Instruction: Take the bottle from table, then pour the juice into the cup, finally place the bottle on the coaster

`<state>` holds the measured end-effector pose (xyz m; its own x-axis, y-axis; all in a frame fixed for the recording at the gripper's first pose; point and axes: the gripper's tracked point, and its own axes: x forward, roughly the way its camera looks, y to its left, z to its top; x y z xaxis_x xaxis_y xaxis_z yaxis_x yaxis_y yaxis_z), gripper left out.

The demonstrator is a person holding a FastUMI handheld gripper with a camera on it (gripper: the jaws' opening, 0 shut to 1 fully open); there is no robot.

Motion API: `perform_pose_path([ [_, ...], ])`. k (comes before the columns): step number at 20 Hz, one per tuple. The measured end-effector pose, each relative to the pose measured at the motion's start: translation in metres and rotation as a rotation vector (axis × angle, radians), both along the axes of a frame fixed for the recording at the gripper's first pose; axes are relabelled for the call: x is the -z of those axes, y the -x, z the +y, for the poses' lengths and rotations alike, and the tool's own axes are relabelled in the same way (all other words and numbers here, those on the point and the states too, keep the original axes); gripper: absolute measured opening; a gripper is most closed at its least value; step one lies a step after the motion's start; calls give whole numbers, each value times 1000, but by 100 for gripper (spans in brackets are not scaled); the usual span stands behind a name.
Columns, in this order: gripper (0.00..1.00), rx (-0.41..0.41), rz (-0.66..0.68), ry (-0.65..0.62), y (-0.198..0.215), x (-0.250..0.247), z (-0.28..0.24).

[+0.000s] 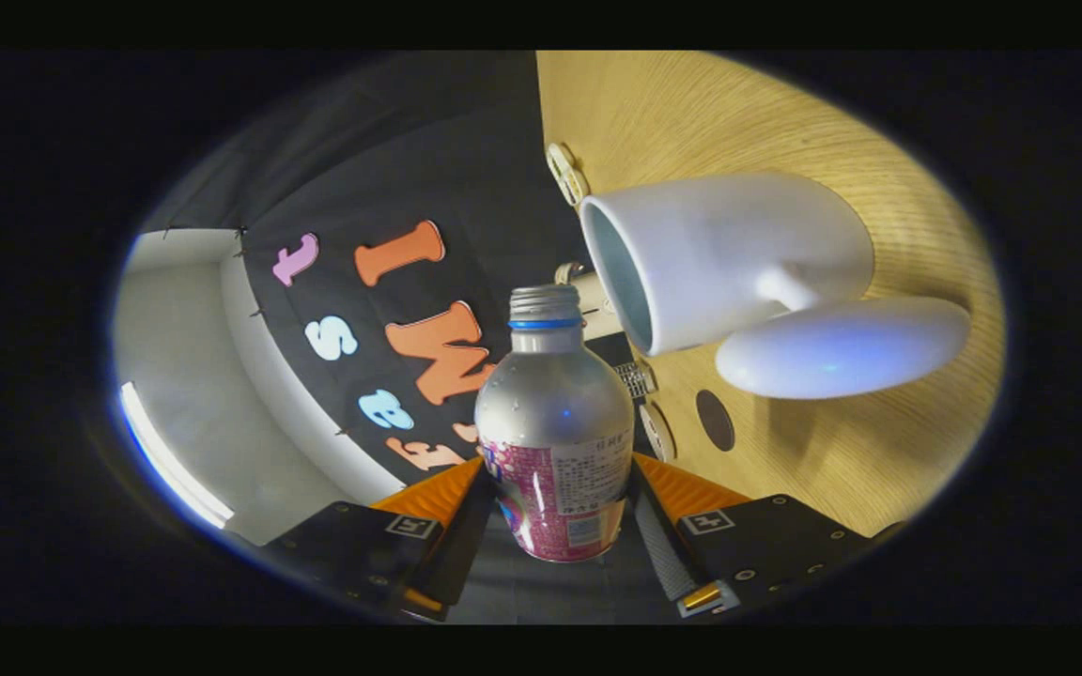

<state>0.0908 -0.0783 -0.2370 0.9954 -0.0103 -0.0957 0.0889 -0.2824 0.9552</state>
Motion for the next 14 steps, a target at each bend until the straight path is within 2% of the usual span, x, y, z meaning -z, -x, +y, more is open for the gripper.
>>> perform_pose_path([
  [14, 79, 39, -32, -54, 3, -7, 1],
])
